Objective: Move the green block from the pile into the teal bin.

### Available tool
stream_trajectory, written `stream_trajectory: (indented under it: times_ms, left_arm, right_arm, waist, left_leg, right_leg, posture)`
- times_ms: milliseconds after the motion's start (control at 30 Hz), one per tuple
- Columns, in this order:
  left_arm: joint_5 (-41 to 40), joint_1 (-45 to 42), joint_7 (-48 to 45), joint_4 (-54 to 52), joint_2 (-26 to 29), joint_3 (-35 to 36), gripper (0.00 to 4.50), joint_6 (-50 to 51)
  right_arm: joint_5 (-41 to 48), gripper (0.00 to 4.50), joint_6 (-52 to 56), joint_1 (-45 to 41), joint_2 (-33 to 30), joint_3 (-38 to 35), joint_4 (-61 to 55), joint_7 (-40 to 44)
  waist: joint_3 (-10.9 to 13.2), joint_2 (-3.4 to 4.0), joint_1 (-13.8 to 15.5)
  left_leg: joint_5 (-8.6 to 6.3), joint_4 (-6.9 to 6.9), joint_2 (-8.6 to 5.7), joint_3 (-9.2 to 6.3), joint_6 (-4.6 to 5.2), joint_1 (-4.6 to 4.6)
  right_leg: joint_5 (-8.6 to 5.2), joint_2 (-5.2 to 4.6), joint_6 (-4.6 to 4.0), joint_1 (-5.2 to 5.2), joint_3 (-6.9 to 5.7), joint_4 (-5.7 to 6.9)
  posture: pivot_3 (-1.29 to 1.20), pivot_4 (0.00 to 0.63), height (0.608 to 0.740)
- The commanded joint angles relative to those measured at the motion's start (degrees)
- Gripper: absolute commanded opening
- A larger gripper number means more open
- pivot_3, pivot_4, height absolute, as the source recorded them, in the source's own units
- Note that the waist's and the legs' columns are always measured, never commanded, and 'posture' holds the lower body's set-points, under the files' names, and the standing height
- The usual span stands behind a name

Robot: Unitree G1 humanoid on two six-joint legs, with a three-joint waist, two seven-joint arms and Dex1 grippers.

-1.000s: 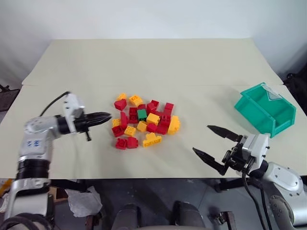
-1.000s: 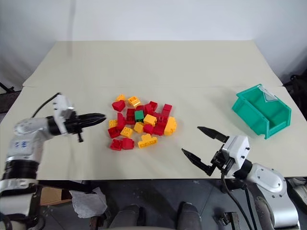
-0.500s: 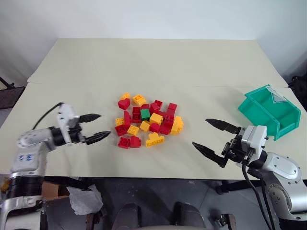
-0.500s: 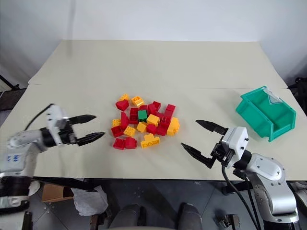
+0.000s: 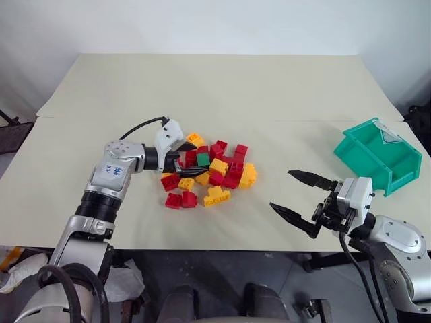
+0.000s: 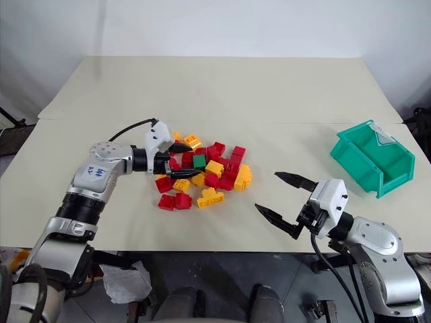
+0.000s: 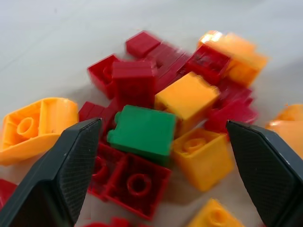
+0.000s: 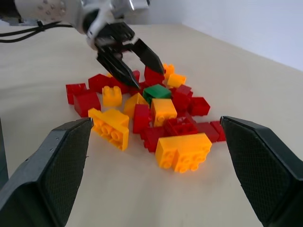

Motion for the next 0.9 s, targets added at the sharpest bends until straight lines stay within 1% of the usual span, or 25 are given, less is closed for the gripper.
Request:
stream_trajectory:
  times_ms: [33, 267, 333, 367, 433, 467, 567, 700, 833, 900]
  left_arm:
    - [1.15, -2.87, 1.44, 3.69, -1.64, 0.62, 4.44, -2.85]
    - [3.52, -5.45, 0.53, 9.95, -3.21, -0.25, 4.44, -5.57]
    - [4.42, -5.88, 0.23, 11.0, -3.16, -0.69, 4.05, -5.95]
    - [4.85, -6.09, 0.18, 11.49, -3.12, -0.87, 3.94, -6.25]
    - [5.55, -6.57, -0.13, 12.36, -3.2, -1.13, 3.35, -6.75]
    - [5.89, -6.77, -0.44, 12.69, -3.22, -1.28, 2.98, -6.92]
    - [6.45, -7.43, -1.36, 13.98, -3.4, -1.53, 2.12, -8.1]
    - [6.38, -8.51, -3.54, 15.18, -3.67, -1.59, 2.08, -8.91]
    - [3.58, -12.36, -6.46, 17.82, -4.43, 1.38, 2.08, -13.82]
    - [1.56, -15.05, -10.38, 18.11, -4.48, 2.78, 2.08, -15.83]
  right_arm:
    - [0.83, 4.5, 0.05, 0.85, 0.26, -0.44, -3.21, -1.21]
    - [0.88, 4.5, 0.34, 1.72, 0.44, -0.04, -4.64, -2.7]
    - [0.87, 4.5, 0.23, 1.87, 0.46, -0.11, -4.78, -2.93]
    - [0.81, 4.5, 0.13, 1.99, 0.52, -0.14, -4.83, -3.08]
    - [0.68, 4.5, -0.14, 2.3, 0.68, -0.18, -4.95, -3.38]
    - [0.63, 4.5, -0.25, 2.42, 0.76, -0.16, -5.01, -3.5]
    - [0.29, 4.5, -0.53, 2.55, 1.24, 0.22, -5.25, -4.04]
    - [-0.12, 4.5, -0.91, 2.68, 1.79, 0.29, -5.46, -4.56]
    - [-0.51, 4.5, -1.33, 4.16, 2.09, -0.37, -6.14, -5.22]
    - [-0.48, 4.5, -1.35, 5.48, 2.09, -0.99, -7.05, -5.62]
  waist:
    - [0.01, -0.02, 0.0]
    - [0.01, -0.02, -0.02]
    - [0.01, -0.02, -0.02]
    - [0.01, -0.02, -0.03]
    - [0.01, -0.02, 0.0]
    - [0.01, -0.02, 0.0]
    - [0.01, -0.03, -0.02]
    - [0.01, -0.03, -0.02]
    - [0.05, -0.08, 0.08]
    - [0.09, -0.15, 0.08]
  left_leg:
    - [0.0, 0.0, 0.0, 0.0, 0.0, 0.0]
    - [0.0, 0.01, 0.0, 0.0, 0.0, -0.02]
    - [0.0, 0.01, 0.0, 0.0, 0.0, -0.02]
    - [0.0, 0.01, 0.0, 0.0, 0.0, -0.02]
    - [0.0, 0.01, 0.0, 0.0, 0.0, -0.02]
    - [0.0, 0.02, 0.0, 0.0, 0.0, -0.02]
    - [0.0, 0.02, 0.0, -0.01, 0.0, -0.02]
    - [0.0, 0.02, 0.0, -0.01, 0.0, -0.02]
    - [0.0, 0.02, 0.0, -0.01, 0.01, -0.04]
    - [0.0, 0.03, 0.0, -0.02, 0.01, -0.07]
  right_leg:
    - [0.0, 0.0, 0.0, 0.0, 0.0, 0.0]
    - [0.0, 0.0, 0.0, 0.0, -0.01, -0.02]
    - [0.0, 0.0, 0.0, 0.0, -0.01, -0.01]
    - [0.0, 0.0, 0.0, 0.0, -0.01, -0.01]
    - [0.0, 0.0, 0.0, 0.0, -0.01, -0.01]
    - [0.0, 0.0, 0.0, 0.0, -0.01, -0.01]
    - [0.0, 0.0, 0.0, 0.0, -0.02, -0.01]
    - [0.0, 0.0, 0.0, 0.0, -0.01, -0.01]
    - [0.0, 0.0, 0.0, 0.0, -0.03, -0.01]
    - [0.0, 0.0, 0.0, -0.01, -0.04, -0.03]
  posture:
    - [0.0, 0.15, 0.74]
    - [0.0, 0.15, 0.74]
    - [0.0, 0.15, 0.74]
    - [0.0, 0.15, 0.74]
    - [0.0, 0.15, 0.74]
    - [0.0, 0.15, 0.74]
    - [0.0, 0.15, 0.74]
    - [0.0, 0.15, 0.74]
    - [0.0, 0.15, 0.74]
    - [0.0, 0.15, 0.74]
